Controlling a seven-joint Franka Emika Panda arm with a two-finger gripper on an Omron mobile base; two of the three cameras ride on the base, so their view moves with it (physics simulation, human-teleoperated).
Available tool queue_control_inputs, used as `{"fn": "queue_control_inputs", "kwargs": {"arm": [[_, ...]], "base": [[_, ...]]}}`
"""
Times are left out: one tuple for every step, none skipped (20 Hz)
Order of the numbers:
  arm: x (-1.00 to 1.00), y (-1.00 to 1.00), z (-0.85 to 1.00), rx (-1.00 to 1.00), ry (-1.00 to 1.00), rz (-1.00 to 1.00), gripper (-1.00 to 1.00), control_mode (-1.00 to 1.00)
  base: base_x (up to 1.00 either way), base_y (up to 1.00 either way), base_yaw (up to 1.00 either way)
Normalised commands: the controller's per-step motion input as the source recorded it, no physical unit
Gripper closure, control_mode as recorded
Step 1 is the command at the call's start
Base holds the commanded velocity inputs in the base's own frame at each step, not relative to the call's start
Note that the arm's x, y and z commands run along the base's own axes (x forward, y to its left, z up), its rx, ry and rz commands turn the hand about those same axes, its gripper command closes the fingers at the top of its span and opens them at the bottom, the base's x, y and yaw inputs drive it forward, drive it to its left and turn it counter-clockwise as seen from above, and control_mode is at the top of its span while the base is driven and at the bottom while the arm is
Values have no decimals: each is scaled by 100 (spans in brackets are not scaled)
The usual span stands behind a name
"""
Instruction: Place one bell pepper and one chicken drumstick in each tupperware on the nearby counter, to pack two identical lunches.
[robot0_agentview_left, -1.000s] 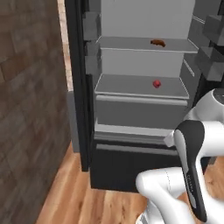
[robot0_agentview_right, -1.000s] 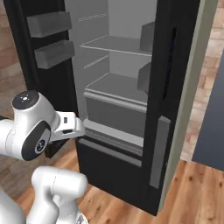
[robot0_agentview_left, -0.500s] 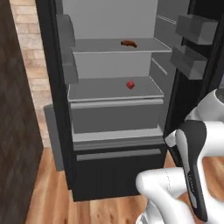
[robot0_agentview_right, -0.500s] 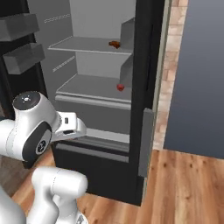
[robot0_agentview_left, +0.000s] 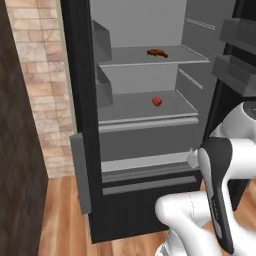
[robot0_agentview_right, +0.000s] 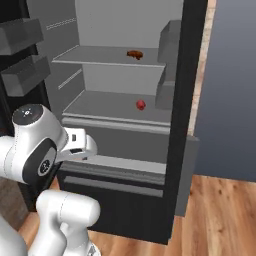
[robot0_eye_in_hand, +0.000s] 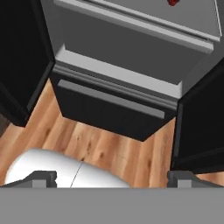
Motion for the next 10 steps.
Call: {"fn": "queue_control_inputs", "kwargs": {"arm": [[0, 0, 0, 0, 0, 0, -100, 100], [0, 0, 0, 0, 0, 0, -100, 100], [0, 0, 0, 0, 0, 0, -100, 100], [0, 0, 0, 0, 0, 0, -100, 100], [0, 0, 0, 0, 0, 0, -100, 100], [0, 0, 0, 0, 0, 0, -100, 100], [0, 0, 0, 0, 0, 0, -100, 100], [0, 0, 0, 0, 0, 0, -100, 100], [0, 0, 0, 0, 0, 0, -100, 100], [0, 0, 0, 0, 0, 0, -100, 100]], "base": [[14, -55, -10], [13, -59, -8], [13, -60, -7], [13, -56, -6], [15, -51, -5], [25, -31, -4], [36, -13, -4], [47, 0, -4], [59, 0, -4], [71, 0, -4]]}}
